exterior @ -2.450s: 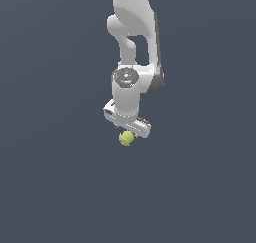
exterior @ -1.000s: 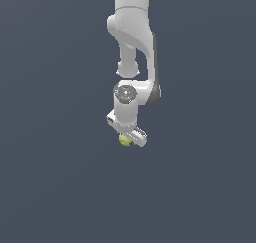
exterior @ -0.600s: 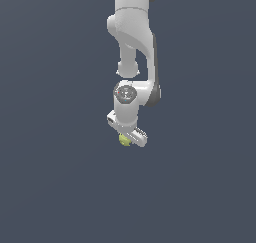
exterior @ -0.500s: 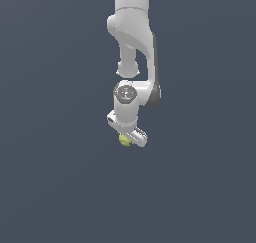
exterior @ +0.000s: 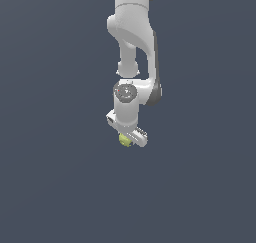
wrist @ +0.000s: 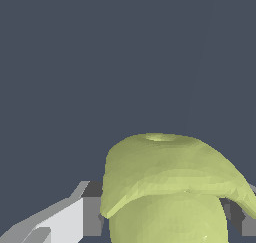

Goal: Pick up the object and move it to a goal position.

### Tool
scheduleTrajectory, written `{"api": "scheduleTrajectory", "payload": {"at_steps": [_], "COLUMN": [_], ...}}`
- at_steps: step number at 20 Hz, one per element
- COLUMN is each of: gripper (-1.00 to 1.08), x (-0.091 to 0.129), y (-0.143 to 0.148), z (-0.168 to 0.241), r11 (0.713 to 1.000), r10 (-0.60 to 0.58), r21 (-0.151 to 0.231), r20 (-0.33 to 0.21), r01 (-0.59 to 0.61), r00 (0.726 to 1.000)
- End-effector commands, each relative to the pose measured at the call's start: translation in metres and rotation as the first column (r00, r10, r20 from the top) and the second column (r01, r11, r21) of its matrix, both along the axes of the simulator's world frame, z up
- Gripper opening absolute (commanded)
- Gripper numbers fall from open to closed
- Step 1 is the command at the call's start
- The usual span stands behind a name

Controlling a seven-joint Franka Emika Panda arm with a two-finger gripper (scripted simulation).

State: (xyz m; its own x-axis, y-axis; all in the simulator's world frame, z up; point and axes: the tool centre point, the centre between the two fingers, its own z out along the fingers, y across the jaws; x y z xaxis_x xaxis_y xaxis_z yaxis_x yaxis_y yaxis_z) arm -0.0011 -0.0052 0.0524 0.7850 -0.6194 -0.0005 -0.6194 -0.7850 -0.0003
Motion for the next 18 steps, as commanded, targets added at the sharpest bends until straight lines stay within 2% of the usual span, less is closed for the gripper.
{"api": "scheduleTrajectory", "payload": {"at_steps": [1, 8, 18], "gripper": [-1.0, -1.0, -1.0], "x": [0.005, 0.026, 0.069], "y": [0.001, 0.005, 0.012], "z": [0.01, 0.054, 0.139], "r11": [1.0, 1.0, 1.0], "r10": [0.0, -0.001, -0.001], "r21": [0.0, -0.001, -0.002], "r20": [0.001, 0.001, 0.001], "r01": [0.0, 0.001, 0.001], "r00": [1.0, 1.0, 1.0]}}
